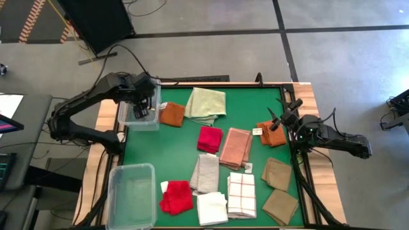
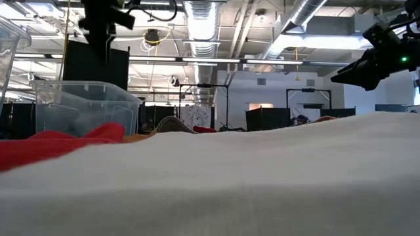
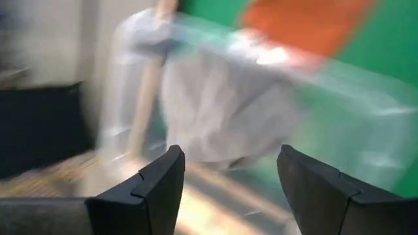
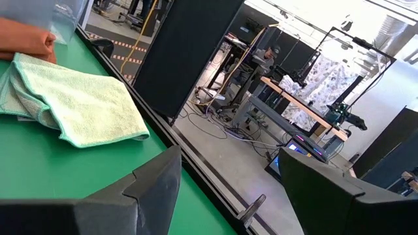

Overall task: Sort towels by color in basket
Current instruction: Put the gray patterned towel into the top transparent bin

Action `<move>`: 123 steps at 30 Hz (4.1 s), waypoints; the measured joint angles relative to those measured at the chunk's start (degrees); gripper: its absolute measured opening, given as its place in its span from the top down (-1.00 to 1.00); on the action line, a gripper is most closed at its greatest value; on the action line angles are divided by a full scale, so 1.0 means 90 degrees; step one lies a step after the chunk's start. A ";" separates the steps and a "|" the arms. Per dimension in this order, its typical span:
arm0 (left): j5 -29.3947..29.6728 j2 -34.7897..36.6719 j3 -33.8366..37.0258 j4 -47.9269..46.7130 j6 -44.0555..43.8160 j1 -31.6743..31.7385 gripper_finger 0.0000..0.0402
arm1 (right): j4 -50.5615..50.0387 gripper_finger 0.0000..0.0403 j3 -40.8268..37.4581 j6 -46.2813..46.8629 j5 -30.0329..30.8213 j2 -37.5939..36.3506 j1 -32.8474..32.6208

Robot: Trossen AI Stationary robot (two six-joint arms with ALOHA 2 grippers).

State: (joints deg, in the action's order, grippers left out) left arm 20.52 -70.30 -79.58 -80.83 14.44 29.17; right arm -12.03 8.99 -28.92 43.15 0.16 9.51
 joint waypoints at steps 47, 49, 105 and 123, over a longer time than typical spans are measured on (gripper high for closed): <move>-0.0999 -0.3747 -0.0127 0.4497 -0.0843 -0.5129 -0.16 | 0.0000 -0.42 -0.0002 -0.0001 0.0001 0.0000 -0.0001; -0.0999 -0.3765 -0.0119 0.4566 -0.0848 -0.5165 -0.16 | 0.0000 -0.42 0.0000 -0.0001 0.0001 0.0000 0.0001; -0.2080 -0.5399 -0.0152 0.6154 -0.1121 -0.4988 0.70 | -0.0193 -0.42 0.0000 0.0001 -0.0001 0.0022 -0.0006; -0.0141 -0.4715 -0.2014 0.2415 -0.0767 -0.5190 0.89 | -0.0257 -0.42 0.0000 -0.0001 0.0001 0.0022 -0.0004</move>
State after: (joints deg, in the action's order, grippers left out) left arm 19.25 -112.74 -97.71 -59.10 7.54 -17.54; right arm -14.34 8.99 -28.93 43.16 0.36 9.47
